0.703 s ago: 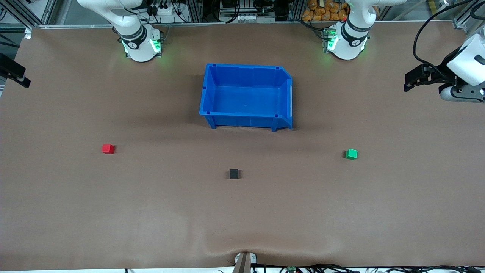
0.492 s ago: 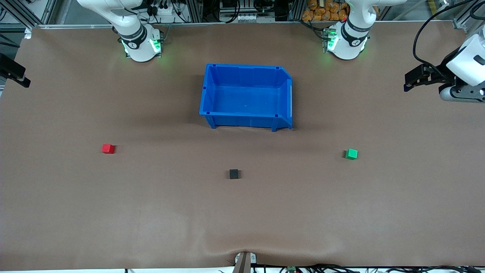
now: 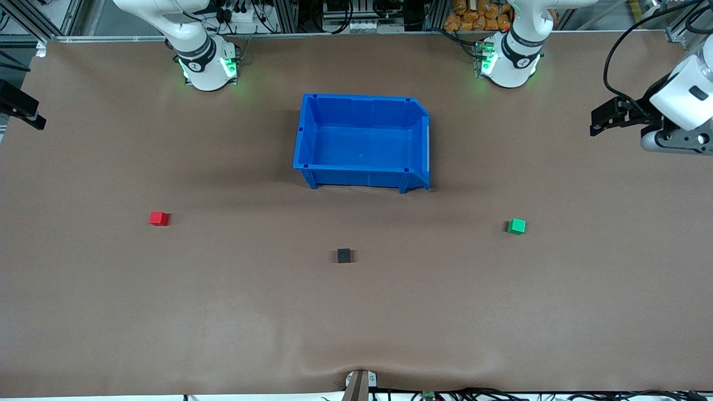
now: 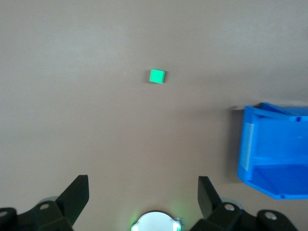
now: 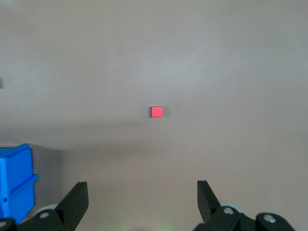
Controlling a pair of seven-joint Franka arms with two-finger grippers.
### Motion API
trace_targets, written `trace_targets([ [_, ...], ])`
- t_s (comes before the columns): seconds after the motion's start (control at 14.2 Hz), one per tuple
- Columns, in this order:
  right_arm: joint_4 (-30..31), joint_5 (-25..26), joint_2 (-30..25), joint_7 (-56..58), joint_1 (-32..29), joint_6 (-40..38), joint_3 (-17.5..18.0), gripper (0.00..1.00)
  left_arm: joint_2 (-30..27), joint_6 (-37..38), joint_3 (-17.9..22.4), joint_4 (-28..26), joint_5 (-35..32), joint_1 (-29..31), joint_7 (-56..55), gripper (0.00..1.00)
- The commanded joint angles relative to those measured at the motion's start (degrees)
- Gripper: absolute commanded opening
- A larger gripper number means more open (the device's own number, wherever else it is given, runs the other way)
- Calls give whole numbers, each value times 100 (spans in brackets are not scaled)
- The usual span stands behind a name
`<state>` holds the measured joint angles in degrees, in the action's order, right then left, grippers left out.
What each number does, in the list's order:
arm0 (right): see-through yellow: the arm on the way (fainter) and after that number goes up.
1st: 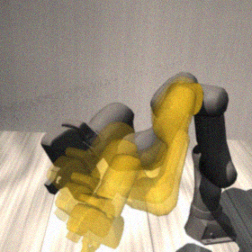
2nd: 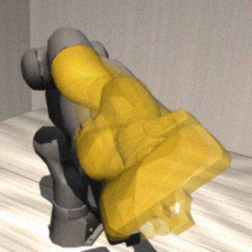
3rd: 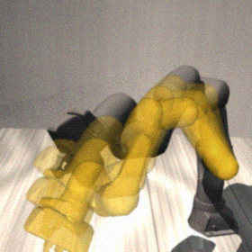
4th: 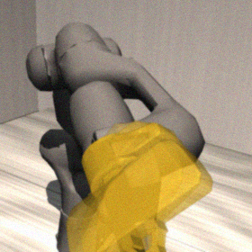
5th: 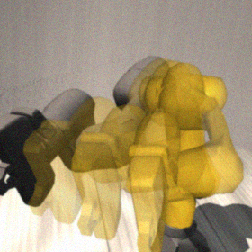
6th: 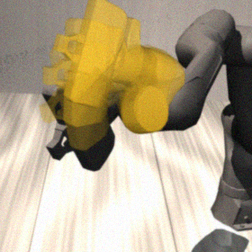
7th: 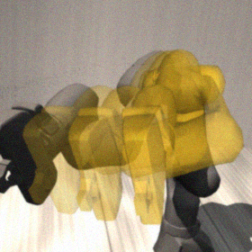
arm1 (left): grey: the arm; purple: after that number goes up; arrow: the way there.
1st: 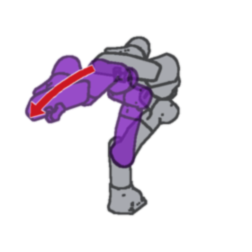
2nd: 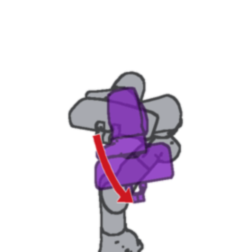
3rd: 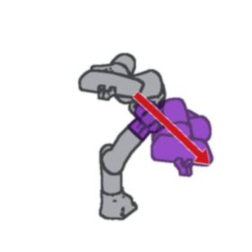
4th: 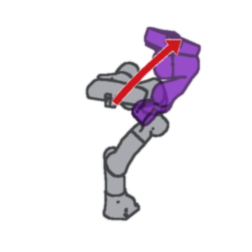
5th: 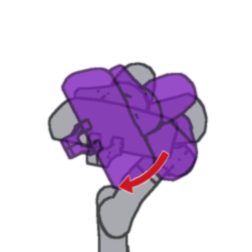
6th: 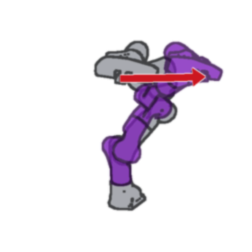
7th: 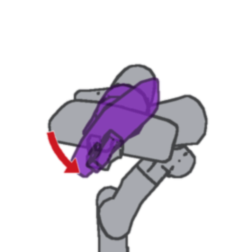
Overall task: Attach green and red cubes to black cube
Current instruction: 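Move the right gripper toward the red cube while the left gripper reaches the green cube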
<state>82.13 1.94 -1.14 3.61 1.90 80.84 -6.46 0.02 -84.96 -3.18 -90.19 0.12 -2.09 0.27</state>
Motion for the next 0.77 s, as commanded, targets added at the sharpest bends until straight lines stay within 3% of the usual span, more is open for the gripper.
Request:
trace_targets([
  [0.0,100,17,253,-35,-40,-59,14,100,173,49,-16,36,182,33,-27,100],
  [0.28,-56,114,1123,-27,-75,186,5,100,384,-222,-138,-235,-186,-81,-36,100],
  [0.7,23,-36,2256,-88,-312,257,5,100,612,-1934,-174,-1535,-187,-73,-45,100],
])
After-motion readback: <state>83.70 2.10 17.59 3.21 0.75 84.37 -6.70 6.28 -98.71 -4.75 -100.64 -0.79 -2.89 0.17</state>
